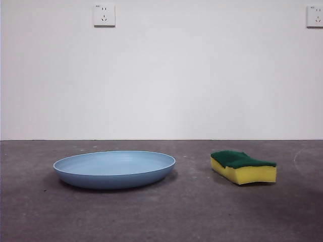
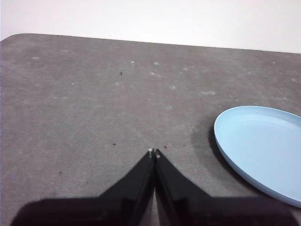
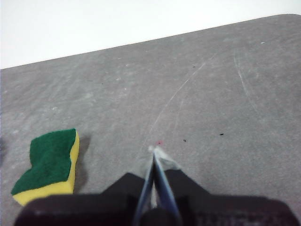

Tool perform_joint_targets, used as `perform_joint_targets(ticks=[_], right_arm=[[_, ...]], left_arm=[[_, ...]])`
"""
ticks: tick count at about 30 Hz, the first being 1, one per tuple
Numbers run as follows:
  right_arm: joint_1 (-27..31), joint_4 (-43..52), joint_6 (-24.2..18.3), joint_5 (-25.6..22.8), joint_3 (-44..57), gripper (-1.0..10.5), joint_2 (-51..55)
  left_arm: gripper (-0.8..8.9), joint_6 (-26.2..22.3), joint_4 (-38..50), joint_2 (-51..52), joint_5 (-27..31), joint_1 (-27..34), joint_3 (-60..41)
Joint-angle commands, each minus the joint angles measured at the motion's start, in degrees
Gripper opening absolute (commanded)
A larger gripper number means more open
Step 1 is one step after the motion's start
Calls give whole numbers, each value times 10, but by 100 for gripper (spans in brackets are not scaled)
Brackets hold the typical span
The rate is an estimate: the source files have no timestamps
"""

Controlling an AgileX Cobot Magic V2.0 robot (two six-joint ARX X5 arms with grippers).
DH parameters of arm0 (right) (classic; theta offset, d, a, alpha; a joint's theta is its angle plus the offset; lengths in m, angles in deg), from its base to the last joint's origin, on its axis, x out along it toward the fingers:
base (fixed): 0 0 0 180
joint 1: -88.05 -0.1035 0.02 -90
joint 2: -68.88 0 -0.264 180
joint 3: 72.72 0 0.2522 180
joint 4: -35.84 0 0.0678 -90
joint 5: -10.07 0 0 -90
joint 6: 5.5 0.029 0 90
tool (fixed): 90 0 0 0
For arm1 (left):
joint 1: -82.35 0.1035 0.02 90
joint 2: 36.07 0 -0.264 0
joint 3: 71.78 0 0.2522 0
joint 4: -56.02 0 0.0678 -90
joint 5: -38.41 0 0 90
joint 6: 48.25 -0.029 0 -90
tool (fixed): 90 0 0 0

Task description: Pick up the plate,pick up the cloth,clean the plate with the cloth

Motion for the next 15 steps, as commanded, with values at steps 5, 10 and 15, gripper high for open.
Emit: perform_joint_targets(ticks=[5,10,15], right_arm=[[-1,2,77,1,8,0,1],[-1,0,109,2,-9,-11,0],[-1,-5,111,2,-67,-11,-37]], left_arm=[[-3,-5,32,2,-4,2,-8],[-6,26,37,1,-22,2,6],[-6,45,-2,-18,-22,2,49]])
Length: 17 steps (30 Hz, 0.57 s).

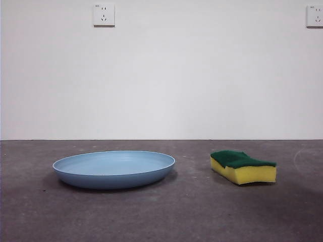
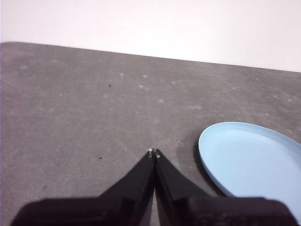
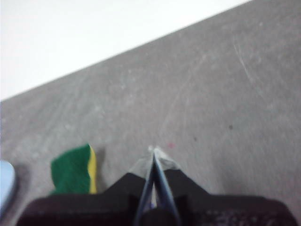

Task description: Pick up the plate,pick up the cloth,clean the plate with the cloth

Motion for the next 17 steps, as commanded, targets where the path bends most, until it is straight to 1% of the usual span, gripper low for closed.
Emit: perform_joint_targets(ticks=[1,5,8,11,14,16,17], right_arm=[[-1,4,14,1,-49,-12,-32],[-1,-16,17,7,-126,-11,-105],[-1,-38,16,46,-190,-11,-171],[-1,-52,7,106,-249,-11,-237],[-1,-78,-9,176,-309,-11,-307],[-1,-104,-27,214,-342,-11,-347],[-1,-123,-45,240,-364,-8,-373]], left_arm=[[-6,14,-10,-19,0,2,33],[-6,13,-21,-68,0,2,87],[-6,13,-23,-120,-2,2,133],[-6,13,-32,-182,-26,1,187],[-6,6,-63,-253,-60,1,252],[-5,6,-90,-294,-81,1,291],[-4,4,-108,-322,-98,1,316]])
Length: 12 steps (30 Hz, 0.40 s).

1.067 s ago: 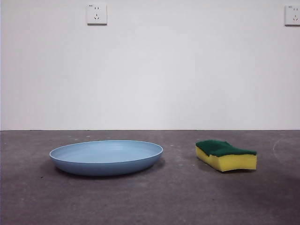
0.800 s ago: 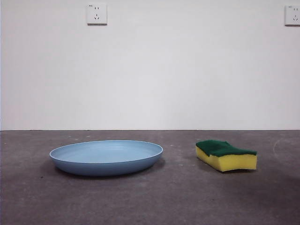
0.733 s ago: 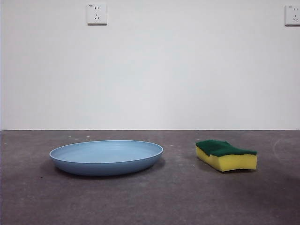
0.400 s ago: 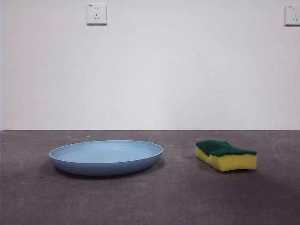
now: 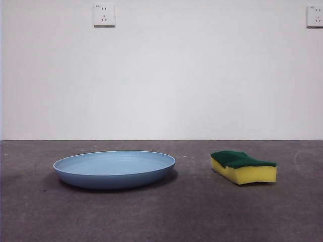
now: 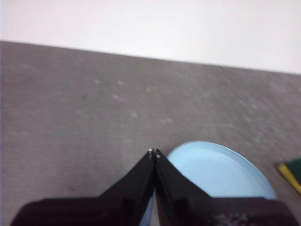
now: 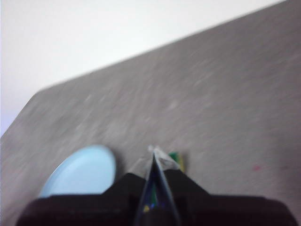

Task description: Pick up the plate,pick up the cloth,clean the plate with the cloth

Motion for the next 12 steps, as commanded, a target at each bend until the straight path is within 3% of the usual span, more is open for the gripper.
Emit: perform_joint_targets(ticks=[1,5,10,12], right_arm=[[-1,-36,-50,55,-44,2,-59],[-2,-62,-87,90,-77,23,-118],[-6,-63,-89,100,-79,407,-149],[-6,-64,-89,99,-79,477,-153]], left_arm=[[-3,-9,-37,-62,-39,1,53],[12,-23,-82,-136,-93,0,111],[351,-12,-73,-188,-137,0,126],[382,3,-63,-202,-136,0,126]])
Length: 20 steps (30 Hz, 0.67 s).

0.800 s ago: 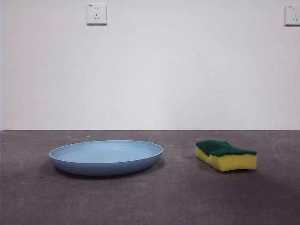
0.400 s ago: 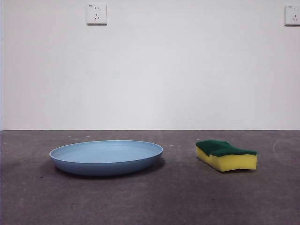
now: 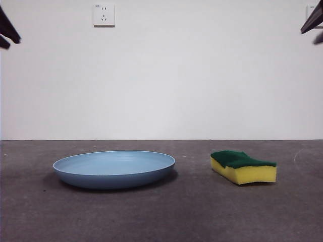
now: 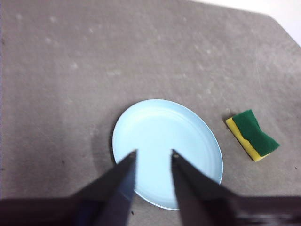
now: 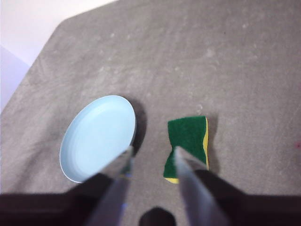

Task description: Pick up the plate,pick up the cloth,clean the plate with the cloth

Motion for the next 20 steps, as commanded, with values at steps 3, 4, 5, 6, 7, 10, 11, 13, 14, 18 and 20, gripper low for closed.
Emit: perform_joint_targets(ticks=[3,4,5,6,7,10,11,13,14,18,20], right_arm=[[-2,2,-9,2,-2,473,-1],[-2,2,-9,2,-2,473,-1],[-2,2,-9,2,-2,473,-1],[-2,1,-9,2,-2,473,-1],[-2,1,-9,2,-2,473,-1],[-2,-1,-8,2,-2,473,-1],[-3,-4,-7,2,-2,473,-1],[-5,-10,-7,2,-2,473,-1],[-5,-12,-7,2,-2,473,-1],[-5,-18,-7,0,-2,473,-1],[-5,-21,-7,0,-2,473,-1]], left_arm=[[382,14,28,-25,-4,0,0],[381,14,32,-31,-4,0,0],[376,14,34,-38,-4,0,1],[376,13,36,-50,-4,0,3],[376,10,34,-64,-3,-1,8],[375,-8,15,-121,0,-9,35],[375,-13,7,-141,1,-13,47],[375,-28,-13,-190,2,-22,77],[375,-36,-19,-211,3,-26,90],[375,-58,-51,-306,42,-52,155],[375,-67,-64,-341,66,-62,179]])
